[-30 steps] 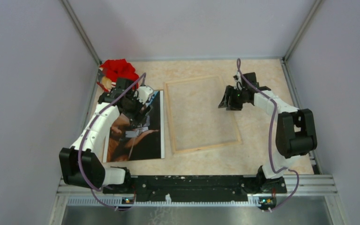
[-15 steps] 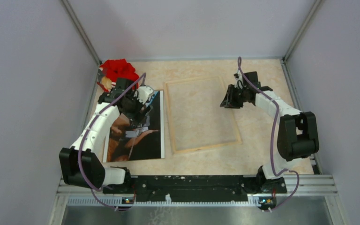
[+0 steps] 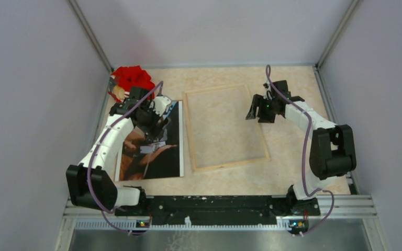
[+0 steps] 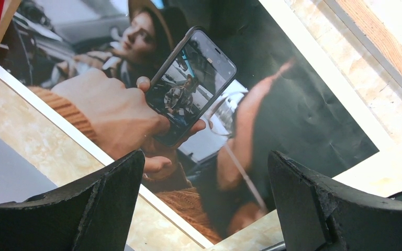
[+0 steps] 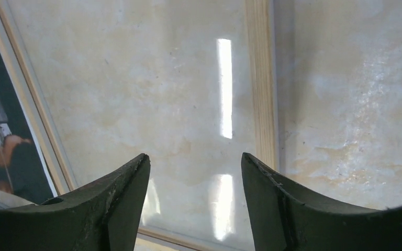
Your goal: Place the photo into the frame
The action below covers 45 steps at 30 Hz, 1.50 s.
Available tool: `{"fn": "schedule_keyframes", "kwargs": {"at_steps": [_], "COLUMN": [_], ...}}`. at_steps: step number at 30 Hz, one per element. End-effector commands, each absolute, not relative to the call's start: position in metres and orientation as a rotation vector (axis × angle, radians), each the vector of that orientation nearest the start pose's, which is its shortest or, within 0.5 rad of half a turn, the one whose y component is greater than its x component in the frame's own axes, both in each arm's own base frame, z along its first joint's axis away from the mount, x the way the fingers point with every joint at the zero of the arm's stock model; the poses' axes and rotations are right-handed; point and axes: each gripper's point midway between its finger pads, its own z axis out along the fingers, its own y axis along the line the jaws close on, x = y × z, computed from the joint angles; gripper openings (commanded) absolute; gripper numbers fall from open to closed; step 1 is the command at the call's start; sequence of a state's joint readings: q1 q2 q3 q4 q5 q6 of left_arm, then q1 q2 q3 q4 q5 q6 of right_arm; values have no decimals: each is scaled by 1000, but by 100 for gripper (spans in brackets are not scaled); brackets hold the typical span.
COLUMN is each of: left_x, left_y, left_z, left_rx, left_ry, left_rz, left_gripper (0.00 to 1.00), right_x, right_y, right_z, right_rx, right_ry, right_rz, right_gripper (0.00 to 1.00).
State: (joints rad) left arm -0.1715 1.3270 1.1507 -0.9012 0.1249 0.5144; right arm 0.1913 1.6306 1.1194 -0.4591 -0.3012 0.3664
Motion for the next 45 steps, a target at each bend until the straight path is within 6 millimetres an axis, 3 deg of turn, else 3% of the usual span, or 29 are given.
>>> {"fn": "schedule_keyframes", "kwargs": {"at_steps": [1,10,15,18,21,24,28,36,41,45], "left_x": [294,293,293,292,293,293,295,300,319,340], "left_y": [-58,-57,-57,-57,-56,-58,-61,-66,-78,-99], "left_z": [163,164,163,164,166,170,172,169,141,108], "left_rx": [916,916,917,916,916,917,915,910,909,926], "left_ry": [2430,2428,2431,2429,2423,2412,2403,2390,2383,2447], "left_rz": [-73,-69,-67,-64,-59,-69,-86,-110,-106,-116], "left_gripper": [94,94,94,94,94,94,94,93,90,89], "right_x": [366,371,390,413,435,452,466,466,465,463], "right_y": [126,124,129,130,126,120,115,120,121,121], "right_z": [101,104,117,123,122,113,101,67,60,55], "right_rx": [115,128,171,226,269,308,341,374,388,399], "right_ry": [2552,2539,2469,2403,2371,2369,2388,2450,2462,2469], "right_rz": [513,492,524,524,480,415,368,390,406,424], "right_gripper": [65,65,62,44,12,0,0,0,0,0]}}
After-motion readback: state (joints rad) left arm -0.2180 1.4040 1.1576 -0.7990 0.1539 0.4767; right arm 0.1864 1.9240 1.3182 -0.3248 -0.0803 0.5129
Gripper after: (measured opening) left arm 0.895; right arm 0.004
